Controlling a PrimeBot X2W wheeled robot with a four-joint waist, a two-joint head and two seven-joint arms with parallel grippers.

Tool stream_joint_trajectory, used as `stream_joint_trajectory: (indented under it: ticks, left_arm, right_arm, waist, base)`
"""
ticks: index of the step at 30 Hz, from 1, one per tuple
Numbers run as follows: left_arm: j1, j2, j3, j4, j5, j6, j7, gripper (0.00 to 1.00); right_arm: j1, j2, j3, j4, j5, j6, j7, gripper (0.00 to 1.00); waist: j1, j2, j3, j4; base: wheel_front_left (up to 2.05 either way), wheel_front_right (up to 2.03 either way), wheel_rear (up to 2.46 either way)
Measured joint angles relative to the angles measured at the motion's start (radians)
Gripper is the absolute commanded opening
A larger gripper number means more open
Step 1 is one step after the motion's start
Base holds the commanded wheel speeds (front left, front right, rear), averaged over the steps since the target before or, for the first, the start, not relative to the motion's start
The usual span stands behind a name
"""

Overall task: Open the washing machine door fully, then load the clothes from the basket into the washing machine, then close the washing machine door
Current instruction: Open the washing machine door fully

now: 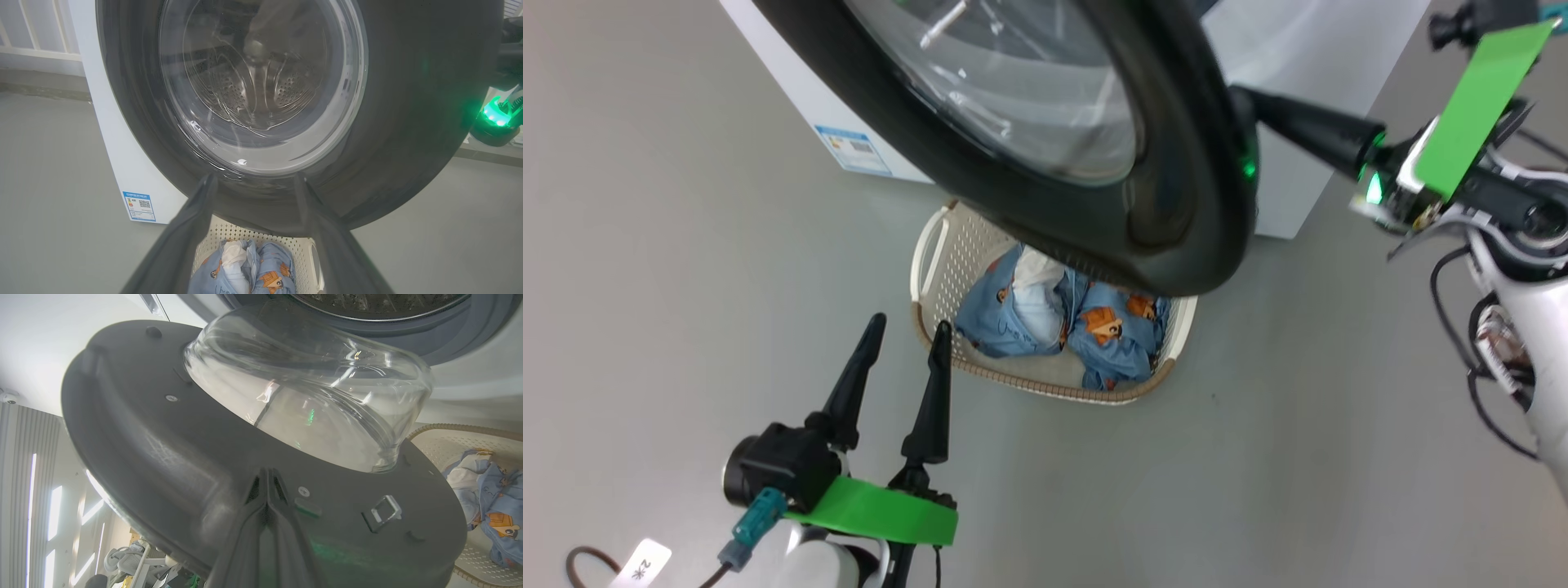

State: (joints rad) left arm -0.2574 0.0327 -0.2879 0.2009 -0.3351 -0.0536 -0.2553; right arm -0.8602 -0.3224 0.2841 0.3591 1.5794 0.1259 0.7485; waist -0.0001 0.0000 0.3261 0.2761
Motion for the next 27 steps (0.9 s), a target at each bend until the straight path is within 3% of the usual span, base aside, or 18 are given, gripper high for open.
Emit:
stream_joint_trajectory:
  ticks: [27]
  left_arm:
    - [0.117,0.003,0.056,0.007,0.03,-0.026,0.0,1.0]
  right_arm:
    - [0.19,0.136,0.078,-0.062,0.003,0.0,0.071,0.0]
  waist:
    - [0.0,0.0,-0.142,0.038]
  base:
    - [0.0,0.0,0.0]
